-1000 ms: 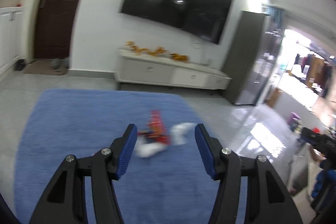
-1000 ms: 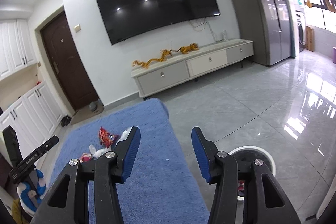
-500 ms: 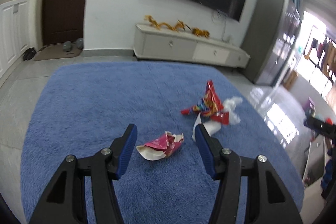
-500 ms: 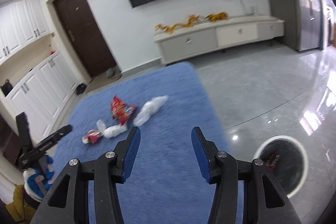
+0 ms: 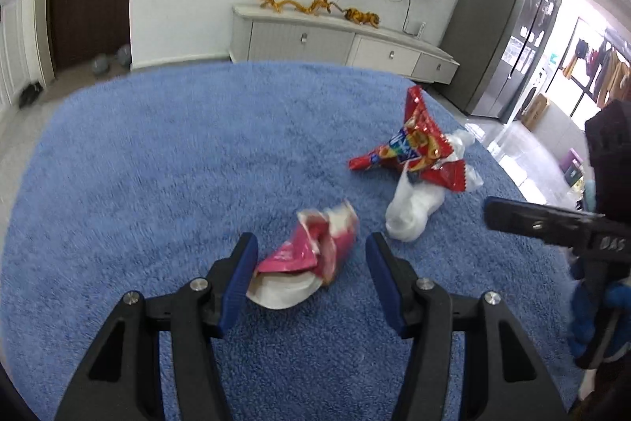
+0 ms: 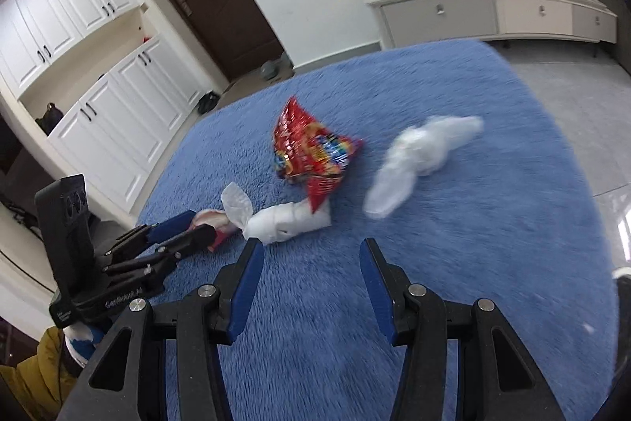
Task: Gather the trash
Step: 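Grasp the pink-white wrapper with the left gripper while the right gripper grasps a white plastic bag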
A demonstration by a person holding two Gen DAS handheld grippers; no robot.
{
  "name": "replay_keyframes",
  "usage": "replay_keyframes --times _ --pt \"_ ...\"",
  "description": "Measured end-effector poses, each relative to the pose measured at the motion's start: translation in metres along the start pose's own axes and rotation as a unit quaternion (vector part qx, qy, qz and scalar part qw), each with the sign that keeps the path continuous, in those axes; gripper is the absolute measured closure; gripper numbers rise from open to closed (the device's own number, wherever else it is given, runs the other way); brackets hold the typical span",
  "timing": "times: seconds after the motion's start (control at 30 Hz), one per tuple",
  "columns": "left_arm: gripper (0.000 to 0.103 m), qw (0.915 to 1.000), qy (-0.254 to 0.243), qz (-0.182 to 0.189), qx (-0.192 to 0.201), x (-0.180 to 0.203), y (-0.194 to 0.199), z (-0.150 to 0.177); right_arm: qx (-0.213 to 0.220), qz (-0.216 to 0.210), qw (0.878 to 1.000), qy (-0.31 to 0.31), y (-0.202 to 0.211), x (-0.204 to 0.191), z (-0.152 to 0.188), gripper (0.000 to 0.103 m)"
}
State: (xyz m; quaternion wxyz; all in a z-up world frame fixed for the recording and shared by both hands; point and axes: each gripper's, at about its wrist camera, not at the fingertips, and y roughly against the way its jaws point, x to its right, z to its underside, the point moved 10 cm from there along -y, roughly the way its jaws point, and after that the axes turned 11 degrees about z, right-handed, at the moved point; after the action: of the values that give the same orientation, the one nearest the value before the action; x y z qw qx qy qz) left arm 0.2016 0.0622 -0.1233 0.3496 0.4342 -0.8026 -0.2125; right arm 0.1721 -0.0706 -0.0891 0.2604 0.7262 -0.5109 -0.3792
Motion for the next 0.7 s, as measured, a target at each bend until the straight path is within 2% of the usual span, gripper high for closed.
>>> replay_keyframes --times 0.17,0.27,0.37,0.47,0.5,0.53,0.63,0.7 --pt "0.049 0.9994 0.03 0.014 -0.006 -0.008 -0.003 0.002 -0.004 -0.013 1.0 -0.002 -0.017 -0.007 -0.002 0.05" --pt "0.049 0.9995 0.029 0.014 -0.005 -0.007 -0.004 0.002 0.001 -0.014 1.0 -0.012 -0.022 -0.003 -0.005 0.047" --pt "0.054 0.9995 0.028 0.012 -0.006 -0.005 -0.005 0.001 0.005 -0.018 1.0 -0.024 -0.03 -0.002 -0.009 0.046" --pt "0.056 0.9993 0.034 0.015 -0.004 -0.006 -0.007 -0.002 0.012 -0.014 1.0 -0.014 -0.034 -0.006 -0.014 0.045" --pt "0.057 0.9992 0.037 0.016 -0.003 -0.007 -0.007 -0.002 0.015 -0.01 1.0 -0.008 -0.035 -0.008 -0.014 0.049" --pt "0.057 0.9991 0.038 0.016 -0.003 -0.007 -0.006 -0.001 0.014 -0.012 1.0 -0.005 -0.035 -0.01 -0.013 0.063" --pt "0.064 0.9991 0.04 0.015 -0.002 -0.009 -0.003 0.001 0.012 -0.023 1.0 0.011 -0.035 -0.019 -0.011 0.081" --pt "0.068 0.999 0.043 0.014 -0.001 -0.009 -0.003 0.001 0.013 -0.028 0.999 0.018 -0.032 -0.025 -0.009 0.086"
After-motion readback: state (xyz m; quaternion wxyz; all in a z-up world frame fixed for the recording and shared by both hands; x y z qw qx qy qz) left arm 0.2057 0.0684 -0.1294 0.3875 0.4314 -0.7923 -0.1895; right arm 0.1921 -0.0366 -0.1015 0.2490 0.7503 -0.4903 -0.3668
